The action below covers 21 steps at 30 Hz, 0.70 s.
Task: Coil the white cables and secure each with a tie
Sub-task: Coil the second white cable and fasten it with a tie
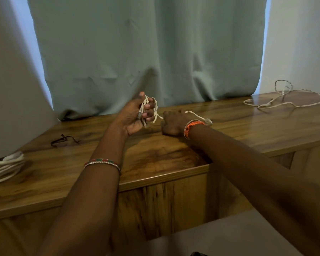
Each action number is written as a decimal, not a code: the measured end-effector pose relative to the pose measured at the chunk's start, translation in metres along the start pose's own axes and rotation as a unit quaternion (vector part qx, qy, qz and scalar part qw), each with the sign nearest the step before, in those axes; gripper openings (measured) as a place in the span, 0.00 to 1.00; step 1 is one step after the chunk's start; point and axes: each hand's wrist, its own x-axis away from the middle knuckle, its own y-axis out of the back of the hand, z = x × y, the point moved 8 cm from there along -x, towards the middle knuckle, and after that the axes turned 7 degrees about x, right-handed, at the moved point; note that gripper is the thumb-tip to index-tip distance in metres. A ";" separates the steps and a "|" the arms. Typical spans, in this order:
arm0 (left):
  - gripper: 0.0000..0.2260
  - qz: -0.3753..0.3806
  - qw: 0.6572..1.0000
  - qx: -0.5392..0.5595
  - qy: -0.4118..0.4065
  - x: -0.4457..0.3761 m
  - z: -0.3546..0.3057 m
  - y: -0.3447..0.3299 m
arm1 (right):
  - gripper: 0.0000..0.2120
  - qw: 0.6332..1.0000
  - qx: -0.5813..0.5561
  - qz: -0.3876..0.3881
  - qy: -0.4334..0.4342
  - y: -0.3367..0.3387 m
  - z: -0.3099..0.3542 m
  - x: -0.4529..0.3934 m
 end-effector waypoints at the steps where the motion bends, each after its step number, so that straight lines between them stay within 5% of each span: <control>1: 0.18 -0.002 1.000 -0.008 0.006 -0.001 0.002 0.001 | 0.25 0.994 -0.101 -0.028 0.013 0.004 0.005 0.001; 4: 0.17 -0.015 1.000 -0.003 0.017 -0.001 0.004 0.002 | 0.21 0.918 -0.347 -0.178 0.076 0.039 0.015 0.006; 7: 0.18 -0.019 0.999 0.036 0.025 0.001 0.001 0.005 | 0.13 0.900 -0.355 -0.237 0.088 0.055 0.018 0.015; 10: 0.19 0.002 0.999 0.022 0.042 0.003 0.001 -0.002 | 0.13 0.919 -0.274 -0.266 0.098 0.059 0.016 0.020; 14: 0.17 0.037 0.998 0.011 0.051 0.004 0.007 -0.019 | 0.09 0.963 0.007 -0.270 -0.025 0.055 -0.003 0.012; 21: 0.13 0.076 0.997 -0.001 0.009 -0.001 0.001 -0.021 | 0.11 0.989 -0.065 -0.130 -0.001 0.039 0.023 0.019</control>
